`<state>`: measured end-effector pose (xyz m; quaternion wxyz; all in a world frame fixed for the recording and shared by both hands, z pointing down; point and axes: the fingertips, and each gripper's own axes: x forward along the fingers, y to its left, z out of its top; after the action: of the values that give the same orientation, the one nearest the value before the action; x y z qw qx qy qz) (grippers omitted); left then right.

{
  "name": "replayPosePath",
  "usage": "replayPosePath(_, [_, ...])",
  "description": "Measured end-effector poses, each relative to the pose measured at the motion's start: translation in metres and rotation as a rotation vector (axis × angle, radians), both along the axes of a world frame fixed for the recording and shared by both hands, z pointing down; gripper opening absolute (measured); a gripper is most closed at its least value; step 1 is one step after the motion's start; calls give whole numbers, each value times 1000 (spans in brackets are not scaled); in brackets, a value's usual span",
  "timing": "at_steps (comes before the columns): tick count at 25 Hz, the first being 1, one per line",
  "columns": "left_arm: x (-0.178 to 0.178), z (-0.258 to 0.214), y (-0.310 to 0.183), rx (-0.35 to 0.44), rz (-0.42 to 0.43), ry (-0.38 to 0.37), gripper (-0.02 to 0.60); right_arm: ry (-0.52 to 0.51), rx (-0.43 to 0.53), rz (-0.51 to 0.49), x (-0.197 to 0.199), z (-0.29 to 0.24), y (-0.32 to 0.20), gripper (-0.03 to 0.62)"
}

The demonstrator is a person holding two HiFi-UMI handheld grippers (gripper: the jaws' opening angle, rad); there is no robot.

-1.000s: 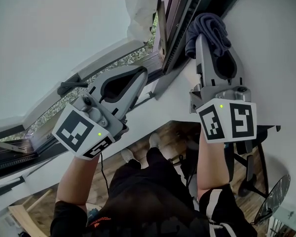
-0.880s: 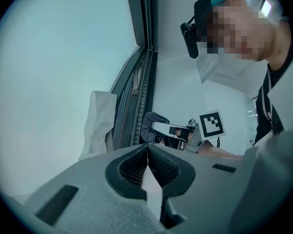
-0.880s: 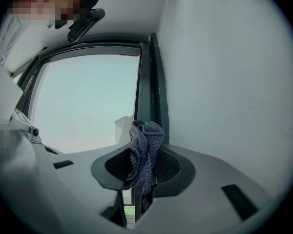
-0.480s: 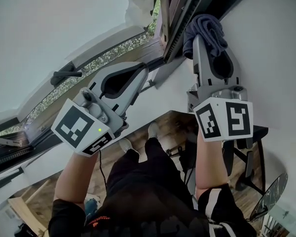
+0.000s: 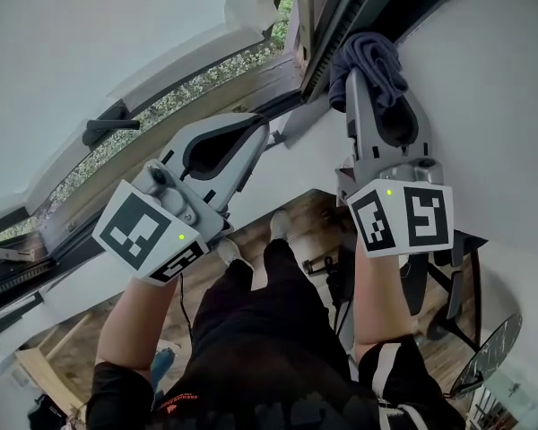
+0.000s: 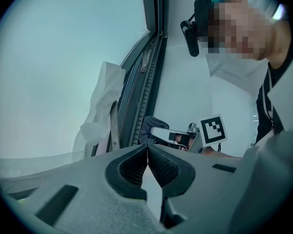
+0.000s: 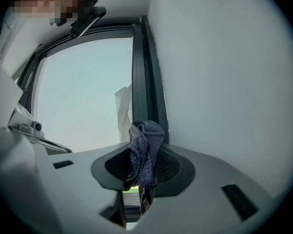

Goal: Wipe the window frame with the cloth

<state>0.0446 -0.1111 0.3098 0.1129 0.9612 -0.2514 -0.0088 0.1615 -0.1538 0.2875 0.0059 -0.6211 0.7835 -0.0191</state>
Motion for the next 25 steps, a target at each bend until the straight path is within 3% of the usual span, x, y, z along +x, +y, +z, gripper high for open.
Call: replayPosePath(25, [16, 64, -6, -93, 5, -13, 20, -38, -124, -4, 6, 92, -6, 103])
